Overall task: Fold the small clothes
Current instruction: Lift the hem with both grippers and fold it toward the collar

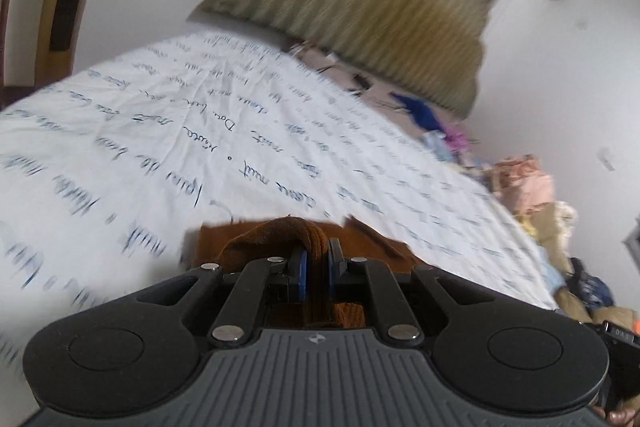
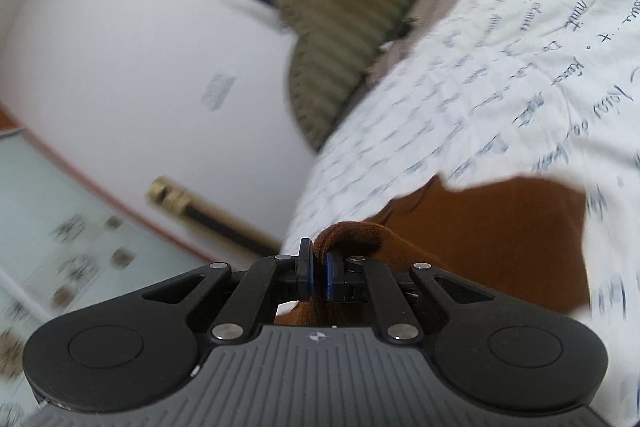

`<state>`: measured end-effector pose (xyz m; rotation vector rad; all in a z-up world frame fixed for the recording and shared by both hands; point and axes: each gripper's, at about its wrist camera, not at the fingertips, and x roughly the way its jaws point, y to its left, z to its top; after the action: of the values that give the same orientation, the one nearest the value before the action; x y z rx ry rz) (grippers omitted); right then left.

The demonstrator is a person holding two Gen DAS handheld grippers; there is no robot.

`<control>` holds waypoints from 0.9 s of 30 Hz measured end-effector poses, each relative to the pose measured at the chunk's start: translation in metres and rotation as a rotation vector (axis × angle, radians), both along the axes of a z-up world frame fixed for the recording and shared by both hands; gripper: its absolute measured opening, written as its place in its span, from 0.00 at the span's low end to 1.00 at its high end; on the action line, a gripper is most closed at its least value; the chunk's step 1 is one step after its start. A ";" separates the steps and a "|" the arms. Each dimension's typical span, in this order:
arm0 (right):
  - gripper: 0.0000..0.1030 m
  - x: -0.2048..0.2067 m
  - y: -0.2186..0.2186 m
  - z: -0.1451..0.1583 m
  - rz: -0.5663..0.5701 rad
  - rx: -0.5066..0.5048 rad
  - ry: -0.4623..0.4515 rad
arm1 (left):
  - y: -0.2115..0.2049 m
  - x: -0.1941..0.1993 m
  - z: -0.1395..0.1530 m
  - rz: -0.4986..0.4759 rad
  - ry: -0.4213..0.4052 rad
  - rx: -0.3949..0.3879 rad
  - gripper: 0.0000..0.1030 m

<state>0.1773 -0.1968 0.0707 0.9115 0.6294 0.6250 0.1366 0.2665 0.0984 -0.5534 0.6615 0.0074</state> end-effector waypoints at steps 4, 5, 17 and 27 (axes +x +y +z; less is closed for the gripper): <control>0.11 0.061 0.004 -0.036 -0.090 -0.046 0.116 | 0.003 0.068 -0.032 -0.003 0.123 -0.020 0.09; 0.11 0.072 0.004 -0.047 -0.103 -0.052 0.148 | 0.004 0.079 -0.039 -0.002 0.150 -0.017 0.09; 0.11 0.099 0.002 -0.080 -0.235 -0.072 0.226 | 0.002 0.126 -0.042 -0.127 0.255 0.084 0.11; 0.13 0.107 0.010 -0.084 -0.291 -0.166 0.283 | 0.041 0.138 -0.035 0.018 0.250 -0.233 0.84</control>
<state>0.2841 -0.1869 -0.0130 0.9210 0.7712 0.1802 0.2745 0.3071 0.0635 -0.7914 0.9075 0.0170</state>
